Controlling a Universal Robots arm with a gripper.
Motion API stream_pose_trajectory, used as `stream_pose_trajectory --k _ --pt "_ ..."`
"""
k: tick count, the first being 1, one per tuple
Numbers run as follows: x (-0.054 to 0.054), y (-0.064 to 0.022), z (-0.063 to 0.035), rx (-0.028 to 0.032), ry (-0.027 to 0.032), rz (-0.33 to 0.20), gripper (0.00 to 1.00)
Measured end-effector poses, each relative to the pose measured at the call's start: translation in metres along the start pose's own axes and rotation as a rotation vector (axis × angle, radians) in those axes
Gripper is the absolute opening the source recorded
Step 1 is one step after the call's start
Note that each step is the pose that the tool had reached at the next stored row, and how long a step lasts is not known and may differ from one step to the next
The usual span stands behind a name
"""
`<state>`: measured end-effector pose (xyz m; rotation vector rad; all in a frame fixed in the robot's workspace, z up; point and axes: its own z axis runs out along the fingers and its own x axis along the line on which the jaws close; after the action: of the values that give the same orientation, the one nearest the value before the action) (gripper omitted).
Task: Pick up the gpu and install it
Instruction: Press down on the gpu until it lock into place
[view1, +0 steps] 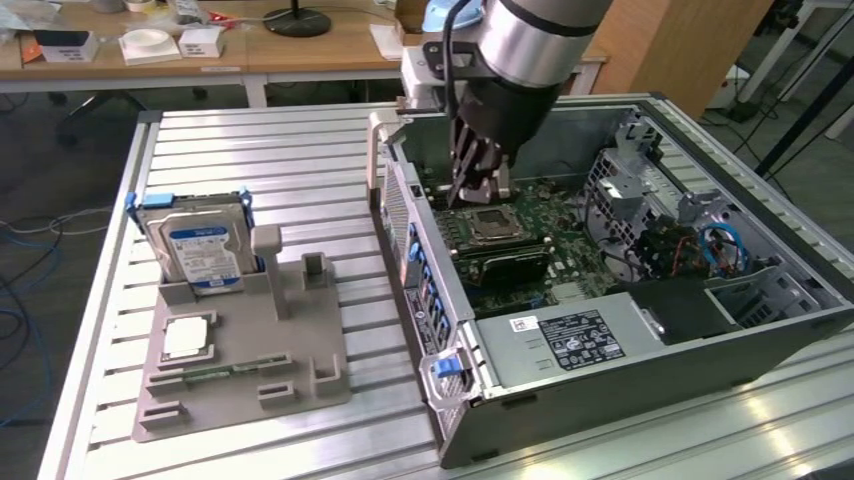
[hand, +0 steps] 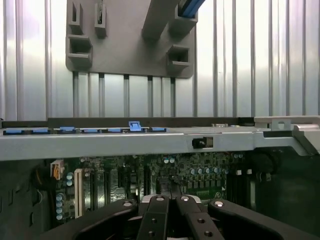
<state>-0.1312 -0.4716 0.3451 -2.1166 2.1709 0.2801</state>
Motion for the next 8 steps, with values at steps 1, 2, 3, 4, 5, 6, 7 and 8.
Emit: stream_pose_trajectory --k 1,2,3,4,5,6,7,8 --pt "-0.002 -0.0013 -0.0027 -0.0002 0.0001 0.0 0.11" --pt "-0.002 -0.0019 -0.004 0.0 0.0001 0.0 0.11" --pt "-0.003 -0.0027 -0.0048 0.0 -0.0001 0.0 0.11" --pt "-0.003 -0.0042 -0.0048 0.0001 -0.0002 0.0 0.11" --pt "-0.003 -0.0077 -0.0052 0.0 0.0002 0.0 0.11" --pt "-0.003 -0.012 -0.0054 -0.0001 0.0002 0.0 0.11" --pt "-0.003 -0.017 -0.0055 -0.0001 0.0001 0.0 0.11" --pt "-0.003 -0.0215 -0.0057 -0.0001 0.0001 0.0 0.11"
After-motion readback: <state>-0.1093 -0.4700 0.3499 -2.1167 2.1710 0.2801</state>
